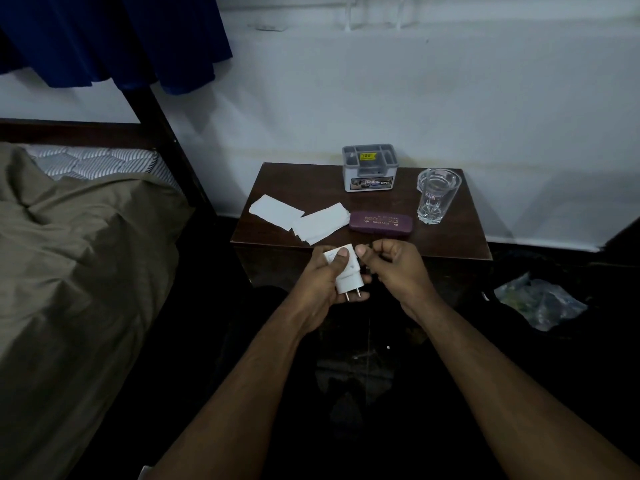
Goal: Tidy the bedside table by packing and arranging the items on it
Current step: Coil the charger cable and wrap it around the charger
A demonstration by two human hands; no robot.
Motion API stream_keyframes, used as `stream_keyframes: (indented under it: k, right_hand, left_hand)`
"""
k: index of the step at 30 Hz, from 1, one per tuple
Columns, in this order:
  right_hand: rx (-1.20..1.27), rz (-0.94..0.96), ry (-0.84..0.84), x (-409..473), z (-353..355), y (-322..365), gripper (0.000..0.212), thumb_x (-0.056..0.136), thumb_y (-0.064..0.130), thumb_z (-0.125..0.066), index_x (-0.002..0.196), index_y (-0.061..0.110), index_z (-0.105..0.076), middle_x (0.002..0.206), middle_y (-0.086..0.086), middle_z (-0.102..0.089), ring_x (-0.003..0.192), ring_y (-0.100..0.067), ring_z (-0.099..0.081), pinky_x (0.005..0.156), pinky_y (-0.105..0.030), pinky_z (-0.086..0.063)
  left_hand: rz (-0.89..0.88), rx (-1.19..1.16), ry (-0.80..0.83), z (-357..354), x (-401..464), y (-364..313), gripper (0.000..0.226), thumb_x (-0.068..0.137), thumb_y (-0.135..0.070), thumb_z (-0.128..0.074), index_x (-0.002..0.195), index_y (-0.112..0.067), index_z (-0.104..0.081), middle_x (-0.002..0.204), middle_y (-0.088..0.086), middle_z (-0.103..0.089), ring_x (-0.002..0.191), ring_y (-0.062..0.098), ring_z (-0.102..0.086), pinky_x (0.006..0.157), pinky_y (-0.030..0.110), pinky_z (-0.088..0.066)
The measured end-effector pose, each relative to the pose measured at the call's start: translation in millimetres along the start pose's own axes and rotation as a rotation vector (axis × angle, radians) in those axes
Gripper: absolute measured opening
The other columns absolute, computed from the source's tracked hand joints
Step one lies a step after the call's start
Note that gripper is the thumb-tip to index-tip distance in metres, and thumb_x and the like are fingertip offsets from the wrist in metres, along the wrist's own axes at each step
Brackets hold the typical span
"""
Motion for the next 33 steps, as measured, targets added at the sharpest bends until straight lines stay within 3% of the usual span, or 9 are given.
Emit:
stream_keyframes:
  k: [4, 8, 11, 14, 17, 19, 23, 29, 33]
  right_hand:
    - [-0.078, -0.002, 0.056, 0.7, 5.4, 6.2, 0.04, 0.096, 0.033, -0.069, 0.078, -0.002, -0.068, 0.066, -0.005, -0.068, 0.06, -0.01, -0.058, 0.063, -0.024, -0.047]
    - [-0.468, 0.155, -0.032, -0.2, 12.9, 8.9, 0.044, 0.103, 0.045, -0.054, 0.079, 0.01, -0.064, 0.069, 0.0, -0.068, 0.067, -0.016, -0.065, 0.067, -0.032, -0.048]
    - [-0.392, 0.245, -0.072, 4.3, 16.0, 7.0, 0.026, 0.106, 0.037, -0.05, 0.102, 0.015, -0.065, 0.095, 0.005, -0.069, 0.089, -0.005, -0.064, 0.078, -0.023, -0.048]
    - [-0.244, 0.241, 0.062, 5.9, 11.7, 6.6, 0.029, 0.109, 0.033, -0.045, 0.119, 0.022, -0.069, 0.118, 0.005, -0.072, 0.114, -0.005, -0.065, 0.098, -0.019, -0.046]
    - [-0.166, 0.136, 0.178, 3.0, 0.8, 4.3, 0.038, 0.109, 0.037, -0.041, 0.102, 0.017, -0.072, 0.095, 0.003, -0.076, 0.092, -0.01, -0.07, 0.089, -0.029, -0.051]
    - [-0.143, 0.107, 0.186, 5.5, -3.6, 1.7, 0.041, 0.11, 0.038, -0.039, 0.091, 0.016, -0.067, 0.076, 0.002, -0.069, 0.074, -0.012, -0.062, 0.078, -0.035, -0.047]
    - [-0.11, 0.115, 0.12, 12.5, -2.0, -2.8, 0.037, 0.109, 0.039, -0.041, 0.085, 0.02, -0.062, 0.066, 0.008, -0.054, 0.067, -0.013, -0.051, 0.074, -0.037, -0.043]
    - [-0.168, 0.076, 0.045, 21.2, -8.5, -7.9, 0.027, 0.108, 0.024, -0.046, 0.09, 0.02, -0.066, 0.076, 0.0, -0.069, 0.07, -0.011, -0.06, 0.074, -0.033, -0.047]
    - [-0.224, 0.069, 0.155, 16.4, -14.6, -5.3, 0.032, 0.101, 0.007, -0.05, 0.112, 0.03, -0.069, 0.108, 0.013, -0.074, 0.1, 0.006, -0.067, 0.093, -0.019, -0.05]
  left_hand:
    - [-0.057, 0.031, -0.033, -5.1, -1.1, -6.5, 0.037, 0.103, -0.027, -0.057, 0.13, -0.002, -0.052, 0.098, 0.02, -0.069, 0.073, 0.029, -0.072, 0.055, 0.042, -0.063]
    - [-0.091, -0.033, -0.115, -4.0, 0.3, -9.3, 0.04, 0.101, -0.028, -0.06, 0.129, 0.0, -0.055, 0.088, 0.017, -0.067, 0.064, 0.025, -0.068, 0.047, 0.031, -0.054]
    - [-0.089, -0.056, -0.153, 2.2, 3.7, -9.4, 0.04, 0.101, -0.028, -0.059, 0.127, 0.002, -0.055, 0.079, 0.014, -0.065, 0.056, 0.022, -0.063, 0.044, 0.028, -0.05]
    - [-0.099, -0.06, -0.156, 2.2, 5.1, -9.0, 0.037, 0.103, -0.03, -0.054, 0.122, 0.001, -0.057, 0.075, 0.015, -0.063, 0.052, 0.02, -0.058, 0.04, 0.023, -0.041]
    - [-0.09, -0.107, -0.171, 3.7, 5.4, -10.8, 0.034, 0.105, -0.034, -0.047, 0.114, -0.004, -0.061, 0.073, 0.012, -0.061, 0.051, 0.017, -0.055, 0.037, 0.019, -0.032]
    - [-0.047, -0.233, -0.185, 6.2, 5.6, -15.0, 0.032, 0.105, -0.035, -0.046, 0.108, -0.007, -0.062, 0.067, 0.007, -0.06, 0.045, 0.012, -0.053, 0.034, 0.017, -0.028]
    - [0.014, -0.407, -0.179, 8.4, 5.7, -21.9, 0.037, 0.107, -0.039, -0.038, 0.097, -0.01, -0.058, 0.053, 0.003, -0.051, 0.031, 0.007, -0.034, 0.032, 0.017, -0.023]
    - [-0.032, -0.444, 0.007, 1.5, 6.5, -21.7, 0.031, 0.105, -0.033, -0.049, 0.119, -0.009, -0.061, 0.089, 0.008, -0.071, 0.063, 0.012, -0.065, 0.055, 0.023, -0.051]
    - [-0.128, -0.31, 0.129, -5.6, 2.5, -21.8, 0.029, 0.092, -0.02, -0.063, 0.119, -0.007, -0.064, 0.108, 0.01, -0.073, 0.089, 0.016, -0.072, 0.07, 0.022, -0.058]
Point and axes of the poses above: each hand's wrist, its own x-axis towards the middle knuckle, its own z-axis out of the back of the hand, y = z × x, the point moved 2 cm from there along x, towards the middle knuckle
